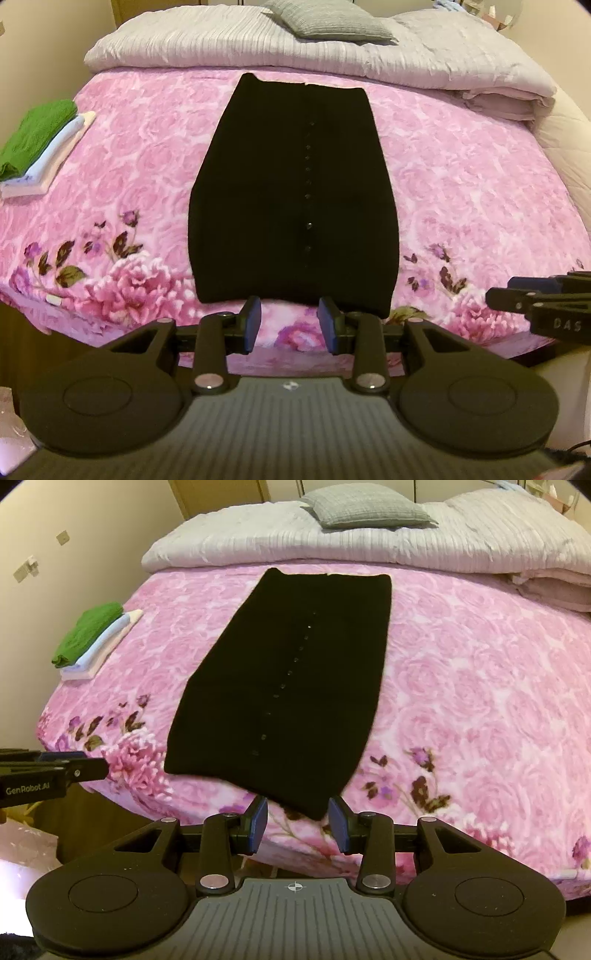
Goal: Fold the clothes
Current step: 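Move both open grippers back to the garment's hem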
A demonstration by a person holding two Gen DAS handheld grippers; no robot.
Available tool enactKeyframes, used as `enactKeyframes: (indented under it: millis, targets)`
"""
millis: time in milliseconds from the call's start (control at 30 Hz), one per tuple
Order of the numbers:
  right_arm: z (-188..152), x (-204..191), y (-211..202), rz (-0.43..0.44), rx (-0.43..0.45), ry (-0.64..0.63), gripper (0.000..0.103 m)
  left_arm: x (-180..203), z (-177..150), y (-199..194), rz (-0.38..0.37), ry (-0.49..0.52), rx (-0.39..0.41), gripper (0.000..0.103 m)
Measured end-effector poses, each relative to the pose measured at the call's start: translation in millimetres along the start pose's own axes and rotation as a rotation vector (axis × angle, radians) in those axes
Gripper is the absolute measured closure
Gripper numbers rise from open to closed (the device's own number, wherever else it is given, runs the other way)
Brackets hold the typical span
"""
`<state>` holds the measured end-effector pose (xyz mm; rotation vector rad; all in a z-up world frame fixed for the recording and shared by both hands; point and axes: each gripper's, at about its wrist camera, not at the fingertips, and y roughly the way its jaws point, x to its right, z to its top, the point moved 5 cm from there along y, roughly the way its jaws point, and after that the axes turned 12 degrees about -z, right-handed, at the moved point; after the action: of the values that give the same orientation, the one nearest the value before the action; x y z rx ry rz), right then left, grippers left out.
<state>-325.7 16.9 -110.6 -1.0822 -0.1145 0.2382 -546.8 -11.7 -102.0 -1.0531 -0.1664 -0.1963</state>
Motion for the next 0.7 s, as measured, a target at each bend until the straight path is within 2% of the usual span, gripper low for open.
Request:
enactKeyframes:
  millis: [400,567,700]
  targets:
    - [-4.7,6.4,6.2,-0.007,-0.026,0.018,0.062,1.0,0.4,9.0,-0.013,0.006,-0.022,0.073]
    - [-9.4,7.6,17.5,0.002,-0.056,0.024,0.062,-13.2,-7.7,18.0,-0.005,-0.032,-0.045,0.073]
    - [-21.8,7.5,37.9,0.005,-0.121,0.043,0.062,-34.6,-23.2,32.3,0.0,-0.087,-0.09,0.073]
